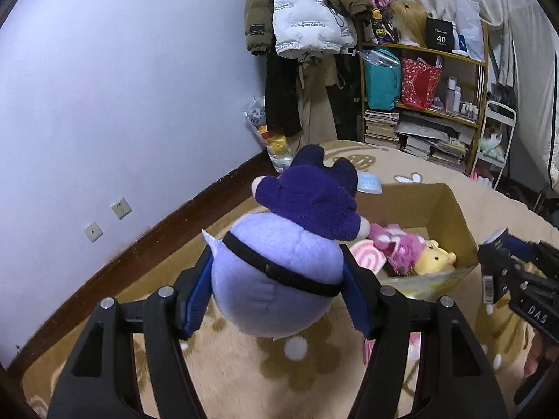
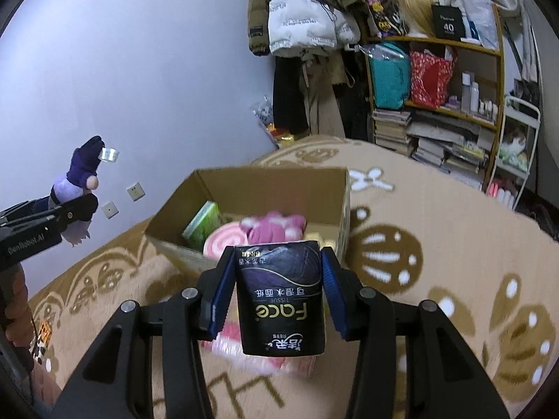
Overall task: Organize soft objects
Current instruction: 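Lift both items over the box and release them inside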
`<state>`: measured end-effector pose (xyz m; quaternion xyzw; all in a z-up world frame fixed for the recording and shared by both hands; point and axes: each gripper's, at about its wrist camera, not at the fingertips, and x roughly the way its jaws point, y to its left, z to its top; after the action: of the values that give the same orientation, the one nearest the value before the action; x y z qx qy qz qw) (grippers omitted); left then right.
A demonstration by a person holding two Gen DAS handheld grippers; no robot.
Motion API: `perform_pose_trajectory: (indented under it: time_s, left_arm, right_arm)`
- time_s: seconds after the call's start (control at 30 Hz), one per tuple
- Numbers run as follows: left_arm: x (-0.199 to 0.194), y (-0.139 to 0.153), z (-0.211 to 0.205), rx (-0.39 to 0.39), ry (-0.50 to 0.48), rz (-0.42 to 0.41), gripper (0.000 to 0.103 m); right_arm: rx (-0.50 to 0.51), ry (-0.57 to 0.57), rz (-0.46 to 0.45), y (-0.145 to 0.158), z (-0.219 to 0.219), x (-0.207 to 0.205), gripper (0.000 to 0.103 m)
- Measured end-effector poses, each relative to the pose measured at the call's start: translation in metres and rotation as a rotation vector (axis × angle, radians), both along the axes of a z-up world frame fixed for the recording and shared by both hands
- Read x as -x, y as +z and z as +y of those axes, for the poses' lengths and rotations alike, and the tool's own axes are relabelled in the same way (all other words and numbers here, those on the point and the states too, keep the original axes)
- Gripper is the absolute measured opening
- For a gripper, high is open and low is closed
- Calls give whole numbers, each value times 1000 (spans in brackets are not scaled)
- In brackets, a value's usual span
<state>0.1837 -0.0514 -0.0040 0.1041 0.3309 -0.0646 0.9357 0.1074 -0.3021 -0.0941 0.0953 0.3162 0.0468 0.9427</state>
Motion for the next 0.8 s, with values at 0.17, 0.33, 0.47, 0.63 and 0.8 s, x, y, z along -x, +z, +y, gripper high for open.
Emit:
perform_pose_trajectory:
  time_s: [0.17, 0.33, 0.47, 0.63, 0.8]
  left_arm:
    - [-19, 0, -7, 25, -9, 4, 65]
    - [-40, -6, -23, 46, -18, 24, 66]
    - [-46, -11, -35, 33, -37, 16, 66]
    - [-55, -16, -40, 79, -50, 18, 66]
    - [-63, -24, -41, 117, -60, 60, 67]
  right_arm:
    - [19, -6, -13, 9, -4, -20, 50]
    - [36, -10, -20, 13, -5, -36, 50]
    - [37, -4, -19, 14, -5, -47, 50]
    - [21, -1, -12, 9, -9, -58, 50]
    - [20, 8, 9, 3, -9, -68, 51]
